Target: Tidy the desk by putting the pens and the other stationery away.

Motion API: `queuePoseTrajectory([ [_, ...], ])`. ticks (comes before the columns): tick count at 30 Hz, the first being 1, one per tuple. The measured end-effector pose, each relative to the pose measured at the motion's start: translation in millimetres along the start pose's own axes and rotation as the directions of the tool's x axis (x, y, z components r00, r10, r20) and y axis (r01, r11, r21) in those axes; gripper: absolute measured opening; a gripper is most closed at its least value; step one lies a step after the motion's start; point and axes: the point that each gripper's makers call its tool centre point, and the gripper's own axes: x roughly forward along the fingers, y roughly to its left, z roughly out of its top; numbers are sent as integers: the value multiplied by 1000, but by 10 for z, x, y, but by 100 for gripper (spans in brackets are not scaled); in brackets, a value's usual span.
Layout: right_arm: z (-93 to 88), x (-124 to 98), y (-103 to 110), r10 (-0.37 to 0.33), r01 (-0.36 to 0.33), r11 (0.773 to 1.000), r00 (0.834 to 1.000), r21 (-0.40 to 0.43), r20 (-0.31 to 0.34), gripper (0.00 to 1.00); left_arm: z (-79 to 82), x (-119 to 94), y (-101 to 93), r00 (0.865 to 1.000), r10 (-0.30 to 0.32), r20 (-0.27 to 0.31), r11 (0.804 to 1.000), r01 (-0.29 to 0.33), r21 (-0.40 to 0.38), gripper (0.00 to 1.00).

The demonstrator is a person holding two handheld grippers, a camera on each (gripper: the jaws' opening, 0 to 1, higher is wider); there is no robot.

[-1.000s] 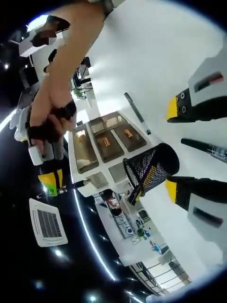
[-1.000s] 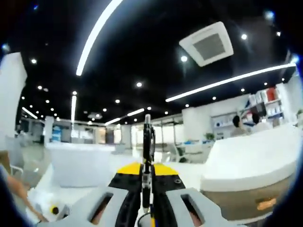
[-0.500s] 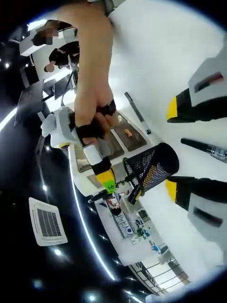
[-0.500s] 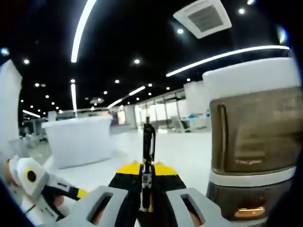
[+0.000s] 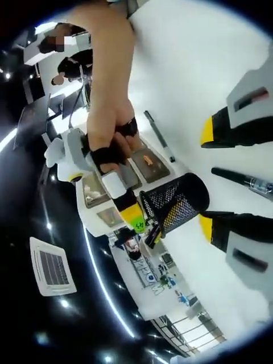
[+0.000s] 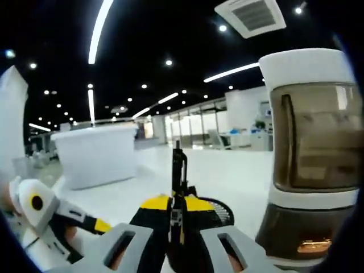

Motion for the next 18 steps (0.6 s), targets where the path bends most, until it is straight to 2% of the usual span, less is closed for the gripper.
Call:
queuePoseTrajectory([
  [1,-9,4,12,3,-3,1000,1000,-8,-3,6,6,-5,2,1000,0,1,1000,0,-1,45],
  [3,-31,29,107,57,-58,996,998,-61,-14,6,30,-19,27,1000,5,10,1000,-5,0,45],
  [4,-31,46,136,66,-67,996,998,-53,-19,8,30,-19,31,1000,6,11,1000,-6,0,45],
  [6,-31,82,194,84,-85,996,996,-35,-28,25,31,-19,38,1000,6,11,1000,-6,1,45],
  [8,-45,110,181,59,-62,996,997,-66,-44,37,23,-7,35,1000,4,11,1000,-4,1,45],
  [10,-36,104,179,53,-56,995,998,-85,-42,34,13,-11,17,1000,-3,5,1000,3,-1,45],
  [14,74,56,173,49,-50,997,999,-66,-18,32,23,-13,-7,1000,-6,5,1000,5,3,45],
  [15,249,-9,202,49,-47,996,999,-79,16,30,35,-28,12,1000,0,11,1000,0,3,45],
  [18,456,-95,235,55,-50,995,997,-83,54,27,25,-31,29,1000,3,10,1000,-3,-3,45],
])
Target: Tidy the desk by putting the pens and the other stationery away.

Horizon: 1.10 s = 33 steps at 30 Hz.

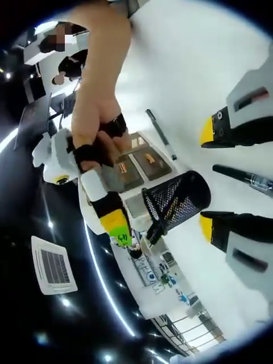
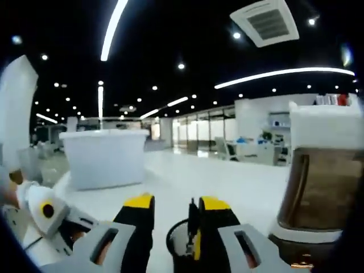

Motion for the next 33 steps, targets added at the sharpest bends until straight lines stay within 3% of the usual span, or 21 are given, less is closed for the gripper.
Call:
queuePoseTrajectory([
  [2,84,-34,9,5,-5,1000,1000,-1,13,26,-11,2,-1,1000,-2,-2,1000,2,-3,45],
  [6,426,-190,27,44,-47,998,995,38,88,25,-38,13,-34,1000,-8,-9,1000,8,1,45],
  [10,600,-348,-15,47,-50,998,995,39,88,21,-55,15,-29,1000,-12,-11,1000,12,-14,45],
  [13,506,-496,-4,93,-89,993,995,82,-48,16,-64,23,-22,1000,-13,-13,1000,13,-15,45],
  [16,385,-616,58,150,-140,988,976,69,-157,16,-86,37,-6,1000,-12,-16,1000,12,-20,45],
  [19,155,-772,98,164,-177,984,935,-13,-314,17,-100,47,-8,1000,-16,-18,1000,16,-26,45],
  [20,56,-839,123,162,-203,976,911,-72,-379,17,-98,49,-2,1000,-11,-19,1000,11,-13,45],
  [21,33,-855,133,163,-215,972,904,-90,-394,17,-92,46,2,1000,-7,-18,1000,7,-6,45],
  [22,-90,-943,209,181,-274,951,868,-142,-462,17,-78,43,2,1000,-4,-15,1000,4,6,45],
  [24,-341,-1145,303,197,-337,933,778,-131,-596,17,-65,42,7,1000,-2,-10,1000,2,10,45],
  [27,-493,-1295,172,123,-312,936,727,-166,-675,17,-85,58,-14,1000,-11,-14,1000,11,7,45],
  [29,-615,-1460,17,64,-283,943,672,-177,-738,17,-115,75,-40,999,-22,-23,1000,23,5,45],
  [30,-648,-1508,-25,54,-275,946,658,-173,-751,17,-131,81,-57,999,-29,-28,1000,29,1,45],
  [33,-802,-1728,-127,48,-266,954,593,-139,-804,16,-125,78,-70,999,-32,-28,999,32,5,45],
])
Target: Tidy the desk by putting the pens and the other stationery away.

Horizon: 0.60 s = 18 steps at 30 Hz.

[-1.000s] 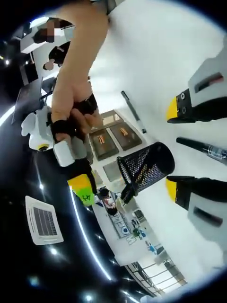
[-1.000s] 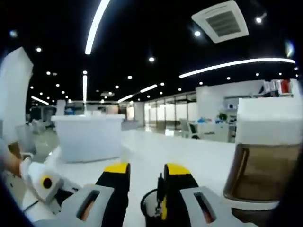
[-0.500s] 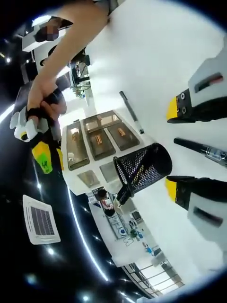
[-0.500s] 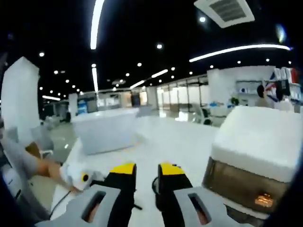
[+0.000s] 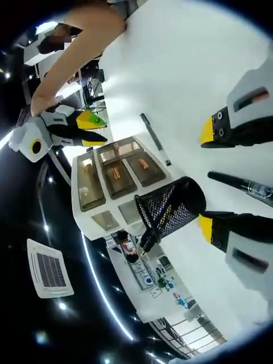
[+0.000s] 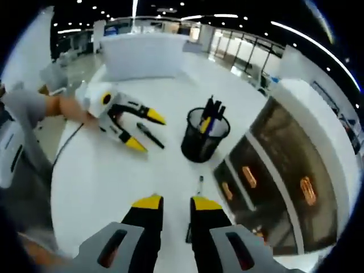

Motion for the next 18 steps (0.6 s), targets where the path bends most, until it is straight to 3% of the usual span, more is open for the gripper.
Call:
queuePoseTrajectory([
  [3,-220,7,-19,17,-16,1000,998,22,-55,16,19,-9,3,1000,2,5,1000,-2,5,45],
  [7,-467,79,-109,25,-11,994,993,113,-120,15,-11,-3,0,1000,0,-4,1000,0,-2,45],
  [9,-681,120,-163,20,9,990,979,139,-205,14,-15,0,-9,1000,-3,-7,1000,4,1,45],
  [11,-819,159,-195,32,5,989,968,146,-249,14,-9,-1,-11,1000,-4,-7,1000,4,7,45],
  [18,-892,340,-347,73,-22,968,978,252,-196,14,-32,5,-23,1000,-7,-20,1000,7,10,45],
])
